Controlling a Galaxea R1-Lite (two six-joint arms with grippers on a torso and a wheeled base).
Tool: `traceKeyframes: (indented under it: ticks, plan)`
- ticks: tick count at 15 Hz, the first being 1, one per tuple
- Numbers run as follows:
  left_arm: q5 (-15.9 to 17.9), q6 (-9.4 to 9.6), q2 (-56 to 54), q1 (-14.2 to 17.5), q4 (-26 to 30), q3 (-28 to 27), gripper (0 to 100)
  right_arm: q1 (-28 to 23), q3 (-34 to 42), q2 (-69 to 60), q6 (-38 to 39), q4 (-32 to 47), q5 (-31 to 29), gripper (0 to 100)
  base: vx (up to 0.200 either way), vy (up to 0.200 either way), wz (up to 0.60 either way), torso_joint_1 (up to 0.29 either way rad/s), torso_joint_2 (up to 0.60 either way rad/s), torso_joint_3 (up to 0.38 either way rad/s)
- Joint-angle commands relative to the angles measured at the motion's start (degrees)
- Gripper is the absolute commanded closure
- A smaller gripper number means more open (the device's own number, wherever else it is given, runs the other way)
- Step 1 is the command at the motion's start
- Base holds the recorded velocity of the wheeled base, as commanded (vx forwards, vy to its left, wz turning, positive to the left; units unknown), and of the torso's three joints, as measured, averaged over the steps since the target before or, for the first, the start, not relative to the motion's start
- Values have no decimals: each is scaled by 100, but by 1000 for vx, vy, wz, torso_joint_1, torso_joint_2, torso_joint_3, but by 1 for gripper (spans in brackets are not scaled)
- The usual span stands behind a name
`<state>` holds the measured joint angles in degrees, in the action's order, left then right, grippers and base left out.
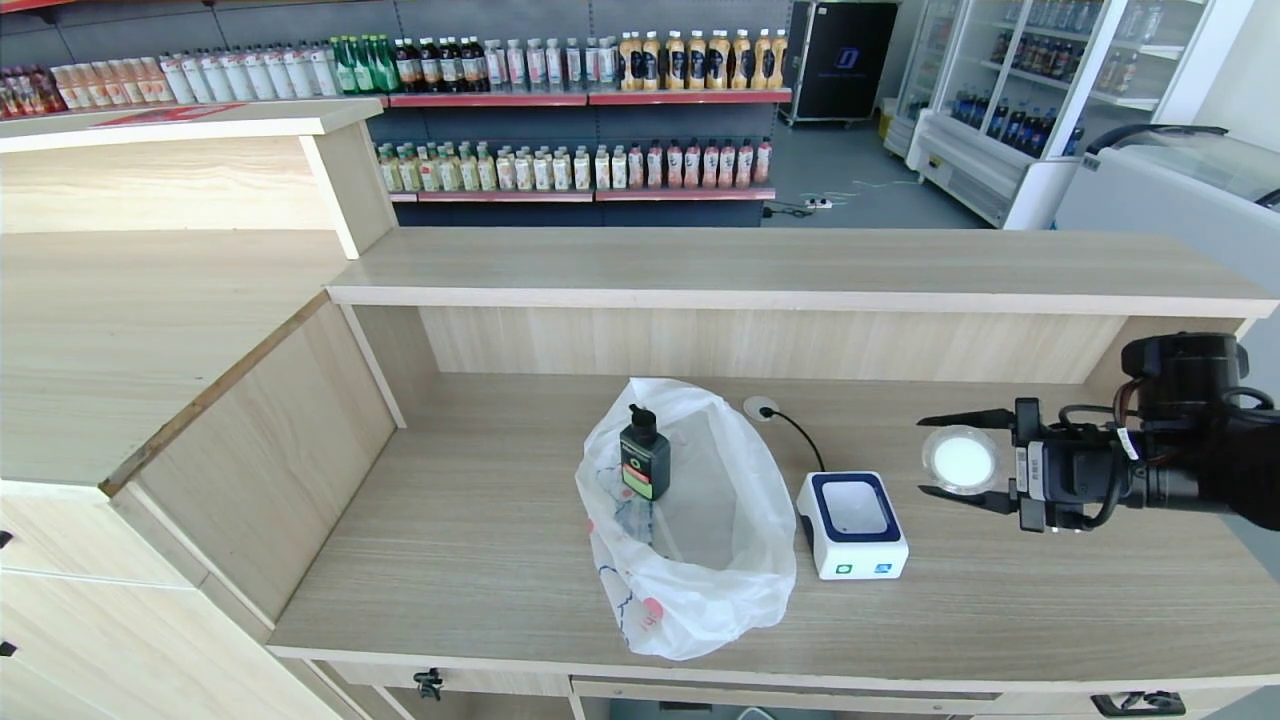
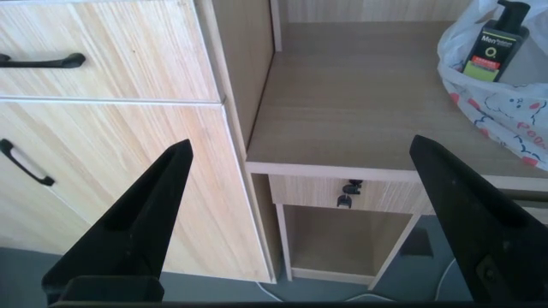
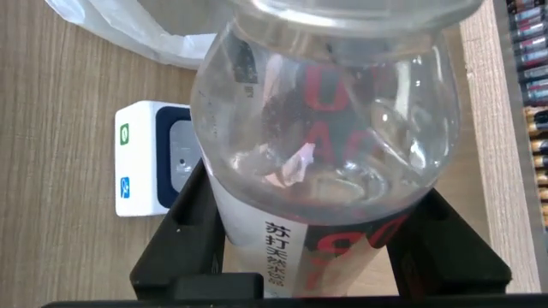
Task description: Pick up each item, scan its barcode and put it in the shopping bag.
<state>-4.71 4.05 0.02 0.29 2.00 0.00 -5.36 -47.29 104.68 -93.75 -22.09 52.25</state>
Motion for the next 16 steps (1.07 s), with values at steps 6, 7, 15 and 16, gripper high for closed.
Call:
traceKeyframes:
  ticks: [6,7,15,16]
  plan:
    - [-4,0,-2,-3,2,0,0,238,35,52,-452,354,13,100,0,0,0,0,0,0]
    - [-4,0,-2,-3,2,0,0,255,27,70,-469,354,13,100,0,0,0,0,0,0]
    - [-4,0,-2,6,2,0,0,194,0,132,-1146,548,-4,100,0,0,0,0,0,0]
    - [-4,0,-2,6,2,0,0,123,-17,149,-1216,548,-22,100,0,0,0,0,0,0]
